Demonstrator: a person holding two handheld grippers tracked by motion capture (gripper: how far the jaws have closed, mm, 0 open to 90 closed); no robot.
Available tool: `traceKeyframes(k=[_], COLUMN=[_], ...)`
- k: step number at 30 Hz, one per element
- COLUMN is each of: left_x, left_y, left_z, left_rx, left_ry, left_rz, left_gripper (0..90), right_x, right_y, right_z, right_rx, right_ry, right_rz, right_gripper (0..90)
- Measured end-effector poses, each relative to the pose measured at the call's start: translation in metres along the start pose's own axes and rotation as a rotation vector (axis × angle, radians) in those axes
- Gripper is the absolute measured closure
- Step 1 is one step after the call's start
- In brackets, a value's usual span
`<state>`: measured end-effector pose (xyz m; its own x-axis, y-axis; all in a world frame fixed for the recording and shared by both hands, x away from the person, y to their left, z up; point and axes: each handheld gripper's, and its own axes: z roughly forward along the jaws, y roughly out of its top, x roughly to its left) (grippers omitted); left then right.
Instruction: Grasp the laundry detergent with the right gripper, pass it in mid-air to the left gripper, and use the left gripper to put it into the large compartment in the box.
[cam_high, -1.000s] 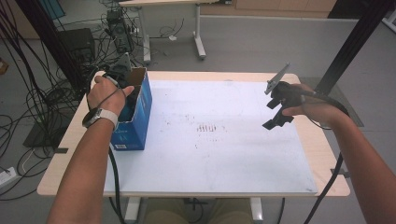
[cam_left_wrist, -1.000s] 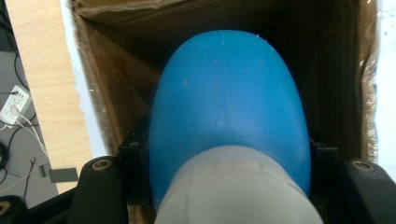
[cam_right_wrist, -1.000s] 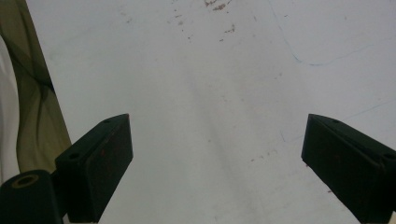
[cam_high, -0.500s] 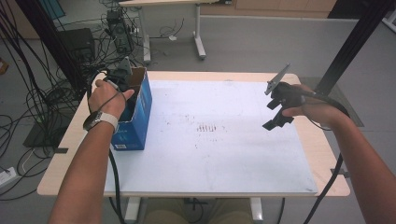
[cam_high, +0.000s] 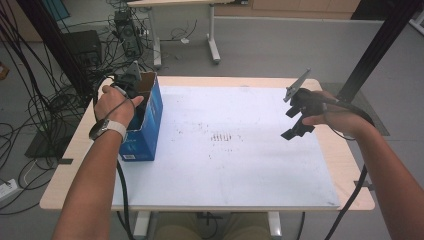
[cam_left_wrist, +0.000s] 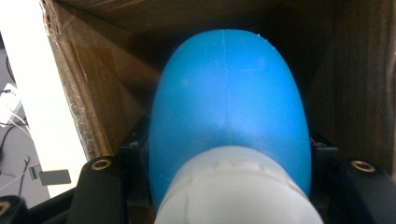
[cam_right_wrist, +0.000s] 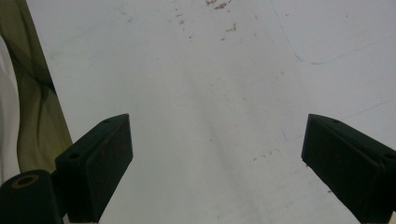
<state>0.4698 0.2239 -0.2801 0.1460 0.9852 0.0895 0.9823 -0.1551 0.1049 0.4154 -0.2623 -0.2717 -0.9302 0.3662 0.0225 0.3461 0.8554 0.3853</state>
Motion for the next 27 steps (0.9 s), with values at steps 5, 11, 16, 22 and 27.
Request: traceKeyframes(k=[5,11,16,22,27], left_x=[0.0003,0.0002,0.0004,0.0003,0.0002], left_y=[-0.0001,-0.0003,-0.0009,-0.0010,-0.0010], left_z=[0.0001,0.0002,0.0003,0.0003,0.0003], left_rx=[-0.001,-0.003,-0.006,-0.004,-0.004], left_ry=[-0.002,-0.002,-0.002,-0.002,-0.001], left_rz=[0.002,0.003,0.004,0.005,0.005], left_gripper=[37.7,37.6,37.6,37.6,37.6], right_x=[-0.0005,0.0002,0.0001,0.0000,0.0003], right_y=[0.0001,0.0023,0.0026,0.0031,0.0032], right_z=[0.0007,-0.0002,0.0006,0.0015,0.0006], right_rx=[-0.001,-0.001,-0.001,0.000,-0.002], right_ry=[0.001,-0.001,0.000,0.000,0.000], right_rz=[0.002,-0.003,-0.004,-0.003,-0.003], right_gripper=[8.8,8.8,8.9,8.8,8.8])
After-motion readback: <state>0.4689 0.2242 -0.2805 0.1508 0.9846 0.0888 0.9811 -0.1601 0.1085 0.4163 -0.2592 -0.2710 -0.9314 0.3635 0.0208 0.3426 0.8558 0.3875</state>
